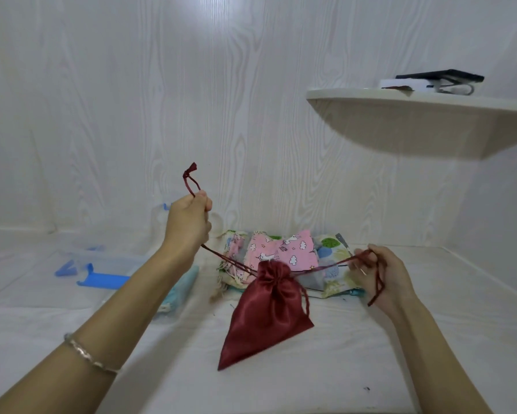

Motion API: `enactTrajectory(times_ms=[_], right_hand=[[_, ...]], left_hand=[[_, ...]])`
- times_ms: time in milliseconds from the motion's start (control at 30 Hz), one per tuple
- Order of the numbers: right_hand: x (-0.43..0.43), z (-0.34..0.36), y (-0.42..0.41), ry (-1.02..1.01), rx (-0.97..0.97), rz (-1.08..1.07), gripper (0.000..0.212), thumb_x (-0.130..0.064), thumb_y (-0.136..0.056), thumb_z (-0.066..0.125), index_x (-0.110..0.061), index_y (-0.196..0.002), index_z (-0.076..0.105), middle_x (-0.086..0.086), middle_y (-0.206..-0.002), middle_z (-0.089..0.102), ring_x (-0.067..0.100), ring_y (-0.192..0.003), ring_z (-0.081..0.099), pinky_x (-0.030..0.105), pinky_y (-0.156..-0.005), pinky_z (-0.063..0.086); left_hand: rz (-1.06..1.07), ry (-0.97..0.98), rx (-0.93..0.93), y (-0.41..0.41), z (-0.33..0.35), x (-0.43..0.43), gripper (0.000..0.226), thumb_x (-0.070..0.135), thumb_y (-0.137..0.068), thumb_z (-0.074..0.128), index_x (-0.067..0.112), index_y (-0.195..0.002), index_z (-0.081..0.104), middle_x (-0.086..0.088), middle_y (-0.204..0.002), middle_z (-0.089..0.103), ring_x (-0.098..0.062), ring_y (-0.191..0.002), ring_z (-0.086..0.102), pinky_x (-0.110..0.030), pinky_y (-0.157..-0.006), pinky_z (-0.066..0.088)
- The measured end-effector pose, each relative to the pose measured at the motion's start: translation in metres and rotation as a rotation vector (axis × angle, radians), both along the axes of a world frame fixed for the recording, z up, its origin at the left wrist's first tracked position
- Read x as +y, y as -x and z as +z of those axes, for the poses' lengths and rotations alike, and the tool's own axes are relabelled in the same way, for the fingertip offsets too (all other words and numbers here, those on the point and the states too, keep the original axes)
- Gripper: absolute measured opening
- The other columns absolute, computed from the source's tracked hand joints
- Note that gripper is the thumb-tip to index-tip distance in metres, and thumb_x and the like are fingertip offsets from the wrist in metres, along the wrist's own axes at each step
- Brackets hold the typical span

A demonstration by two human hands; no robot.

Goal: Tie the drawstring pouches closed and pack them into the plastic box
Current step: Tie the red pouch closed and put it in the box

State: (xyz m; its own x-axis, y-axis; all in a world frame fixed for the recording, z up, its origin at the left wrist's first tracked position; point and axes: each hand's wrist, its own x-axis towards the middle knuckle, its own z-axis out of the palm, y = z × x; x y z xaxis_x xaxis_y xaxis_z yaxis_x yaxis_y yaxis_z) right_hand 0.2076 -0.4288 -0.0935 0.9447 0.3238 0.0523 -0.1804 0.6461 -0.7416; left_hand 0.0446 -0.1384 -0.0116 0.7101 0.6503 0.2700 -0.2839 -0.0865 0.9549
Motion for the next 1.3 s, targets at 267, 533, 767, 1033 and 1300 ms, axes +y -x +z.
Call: enactTrajectory(times_ms=[267, 533, 767, 1033, 1300], right_hand=[[0.047, 0.045, 0.038, -0.228, -0.017, 0.297, 0.026, -0.022, -0.090, 0.055, -0.010, -0.076, 0.072, 0.006, -0.094, 0.072, 0.024, -0.099, 0.070, 0.049, -0.100, 0.048], [0.101, 0.024, 0.034, 0.311, -0.031, 0.303, 0.018, 0.003, -0.092, 0.047, 0.009, -0.100, 0.062, 0.009, -0.075, 0.057, 0.007, -0.045, 0.043, 0.016, -0.040, 0.036], [0.096, 0.027, 0.038, 0.613, -0.268, 0.186, 0.023, -0.002, -0.098, 0.047, -0.003, -0.110, 0.066, 0.003, -0.073, 0.062, 0.002, -0.040, 0.032, 0.013, -0.033, 0.020], [0.103, 0.043, 0.075, 0.830, -0.642, 0.544, 0.016, -0.022, -0.083, 0.067, -0.008, -0.087, 0.074, 0.002, -0.061, 0.027, 0.017, -0.059, 0.019, 0.026, -0.053, 0.017], [0.103, 0.037, 0.082, 0.757, -0.608, 0.431, 0.032, -0.033, -0.094, 0.060, -0.019, -0.065, 0.065, -0.002, -0.058, 0.049, 0.008, -0.051, 0.030, 0.030, -0.063, 0.027]], left_hand=[[-0.197, 0.068, -0.033, 0.003, 0.014, -0.013, 0.033, 0.023, -0.103, 0.037, 0.016, -0.072, 0.044, 0.007, -0.052, 0.031, -0.004, -0.037, 0.022, -0.017, -0.033, 0.019], [-0.510, 0.188, 0.041, -0.001, 0.013, -0.035, 0.034, 0.026, -0.104, 0.037, 0.018, -0.072, 0.045, 0.010, -0.050, 0.023, -0.003, -0.036, 0.018, -0.014, -0.032, 0.014], [-0.558, 0.196, 0.018, -0.003, 0.018, -0.035, 0.033, 0.027, -0.104, 0.037, 0.017, -0.074, 0.046, 0.010, -0.050, 0.023, -0.003, -0.037, 0.020, -0.014, -0.033, 0.016], [-0.648, 0.234, 0.026, -0.024, 0.004, -0.055, 0.032, 0.021, -0.103, 0.037, 0.011, -0.075, 0.049, -0.001, -0.064, 0.040, -0.009, -0.051, 0.036, -0.018, -0.047, 0.035], [-0.660, -0.300, 0.282, -0.029, -0.005, -0.060, 0.049, 0.045, -0.102, 0.031, 0.009, -0.102, 0.063, -0.004, -0.092, 0.069, -0.011, -0.080, 0.063, -0.023, -0.071, 0.046]])
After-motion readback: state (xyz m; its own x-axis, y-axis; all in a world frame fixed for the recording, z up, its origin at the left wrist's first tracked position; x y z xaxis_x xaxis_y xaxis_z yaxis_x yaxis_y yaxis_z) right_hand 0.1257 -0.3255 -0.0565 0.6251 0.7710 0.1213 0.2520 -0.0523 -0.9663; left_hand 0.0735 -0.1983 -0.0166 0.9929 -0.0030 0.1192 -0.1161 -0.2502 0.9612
